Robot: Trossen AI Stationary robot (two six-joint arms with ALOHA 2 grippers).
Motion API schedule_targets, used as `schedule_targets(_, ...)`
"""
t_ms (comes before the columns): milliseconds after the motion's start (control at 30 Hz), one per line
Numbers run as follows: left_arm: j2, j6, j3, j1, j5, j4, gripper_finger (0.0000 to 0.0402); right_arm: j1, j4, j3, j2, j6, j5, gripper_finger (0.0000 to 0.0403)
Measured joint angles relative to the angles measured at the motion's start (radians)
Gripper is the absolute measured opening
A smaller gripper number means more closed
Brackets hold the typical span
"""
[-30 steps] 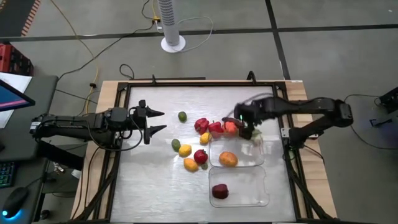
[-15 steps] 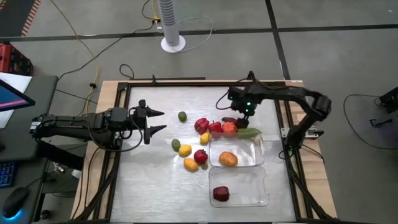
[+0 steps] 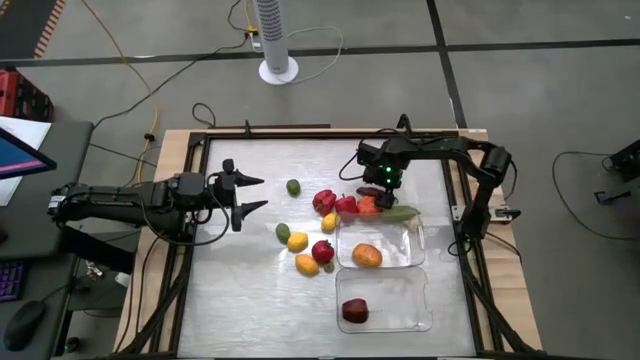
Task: Sort produce into baskets
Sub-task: Put the chili pepper into the top transparent bin
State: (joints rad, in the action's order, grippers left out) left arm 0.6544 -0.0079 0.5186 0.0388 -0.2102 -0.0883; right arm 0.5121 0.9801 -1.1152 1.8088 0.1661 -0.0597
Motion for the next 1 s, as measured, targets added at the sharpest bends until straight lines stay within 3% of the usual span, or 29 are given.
schedule_targets(400,0.000,0.031,0.000,0.000,-0.015,0.037,0.0269,-0.001,0.044,-0.020,-0.032,0.019,0.006,0.0151)
schedule_targets(567,0.000,0.058,0.000,0.000,-0.049,0.053,0.0269,-0.021,0.154,-0.108,-0.147,-0.025,0.009,0.0151)
schedule_targets(700,0.000,0.077,0.000,0.000,-0.049,0.053,0.0269,-0.098,0.182,-0.154,-0.270,-0.119,0.009,0.0183)
schedule_targets(867,0.000,0.092,0.000,0.000,-0.049,0.053,0.0269,-0.292,0.197,-0.156,-0.382,-0.285,0.000,0.0198)
schedule_targets(1000,0.000,0.092,0.000,0.000,-0.060,0.054,0.0269,-0.489,0.192,-0.156,-0.402,-0.398,-0.018,0.0194)
